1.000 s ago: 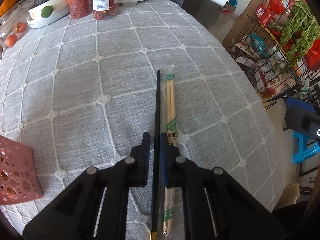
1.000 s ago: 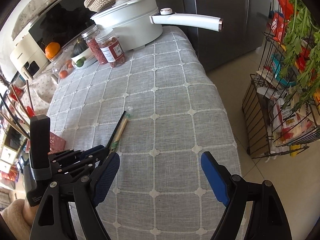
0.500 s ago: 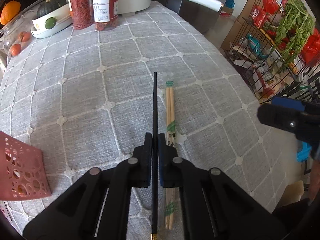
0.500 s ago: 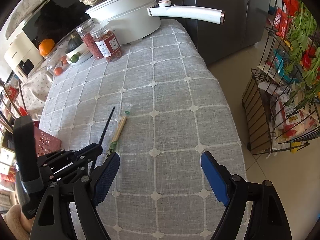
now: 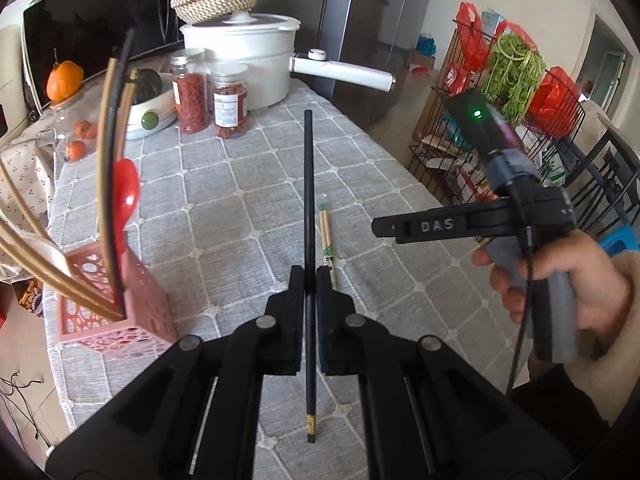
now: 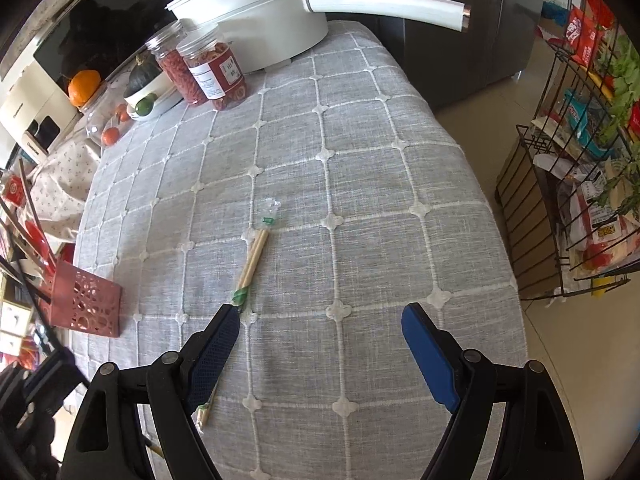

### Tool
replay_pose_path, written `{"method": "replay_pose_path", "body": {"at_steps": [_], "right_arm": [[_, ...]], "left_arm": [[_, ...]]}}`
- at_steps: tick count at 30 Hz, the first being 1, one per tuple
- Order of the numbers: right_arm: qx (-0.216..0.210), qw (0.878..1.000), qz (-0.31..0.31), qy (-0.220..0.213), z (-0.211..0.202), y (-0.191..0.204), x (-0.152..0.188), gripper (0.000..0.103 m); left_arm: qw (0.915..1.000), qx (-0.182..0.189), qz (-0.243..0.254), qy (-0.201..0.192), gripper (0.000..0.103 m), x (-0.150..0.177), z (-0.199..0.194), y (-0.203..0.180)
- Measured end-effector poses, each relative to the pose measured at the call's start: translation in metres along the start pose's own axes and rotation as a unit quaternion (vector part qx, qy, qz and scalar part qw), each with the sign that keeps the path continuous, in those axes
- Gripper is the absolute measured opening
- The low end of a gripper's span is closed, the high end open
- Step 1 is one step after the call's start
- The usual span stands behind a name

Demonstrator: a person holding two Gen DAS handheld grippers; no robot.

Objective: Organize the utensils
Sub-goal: 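Grasp a black chopstick with the left tool while the right tool grasps a paper-wrapped chopstick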

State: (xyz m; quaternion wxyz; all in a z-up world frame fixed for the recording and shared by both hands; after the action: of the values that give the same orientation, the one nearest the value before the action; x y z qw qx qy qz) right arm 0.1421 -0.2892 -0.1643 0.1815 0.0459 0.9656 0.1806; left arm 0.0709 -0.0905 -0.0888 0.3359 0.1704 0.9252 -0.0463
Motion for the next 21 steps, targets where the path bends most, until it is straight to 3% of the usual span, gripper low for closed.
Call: {"method": "replay_pose_path", "body": {"at_steps": [10,12,14,16,18,20,21], "right_arm": [[0.009,0.999,-0.005,0.038,0.054,0.027,-0.008,0.083],[0.015,0.999,-0.010,0.038,0.062,0.032,-0.010,0.073],[0.019,0.999,-0.013,0.043,0.071,0.035,-0.012,0.058],[0.033,0.999,-0.019,0.039,0.076,0.038,-0.014,0.053],[0.046,0.998,-0.031,0.036,0.078,0.042,-0.017,0.042],[0.058,0.997,-0.040,0.031,0.079,0.043,-0.018,0.025],[0.059,0.997,-0.043,0.031,0.080,0.044,-0.018,0.021]], "left_arm": [[0.9986,-0.001,-0.036,-0.038,0.006,0.004,-0.040,0.042],[0.9983,-0.001,-0.043,-0.040,0.006,0.005,-0.042,0.049],[0.9979,-0.001,-0.050,-0.042,0.006,0.006,-0.045,0.053],[0.9975,-0.001,-0.055,-0.044,0.006,0.007,-0.047,0.058],[0.9971,-0.002,-0.060,-0.047,0.006,0.006,-0.049,0.060],[0.9966,-0.003,-0.064,-0.051,0.006,0.006,-0.052,0.063],[0.9963,-0.004,-0.067,-0.054,0.006,0.006,-0.054,0.065]]}}
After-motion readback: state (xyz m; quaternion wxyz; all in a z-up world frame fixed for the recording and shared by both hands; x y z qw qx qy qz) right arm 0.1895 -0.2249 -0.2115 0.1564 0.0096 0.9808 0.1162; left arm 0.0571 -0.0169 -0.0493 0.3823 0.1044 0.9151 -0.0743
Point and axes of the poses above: each gripper's, at about its wrist camera, not at the fingertips, and z roughly the way its jaws point, y to its left, x to its underside, the point moved 5 cm from there along z, roughly the way its jaws point, and after that the axes turned 13 degrees about -x, right-handed, at the moved point
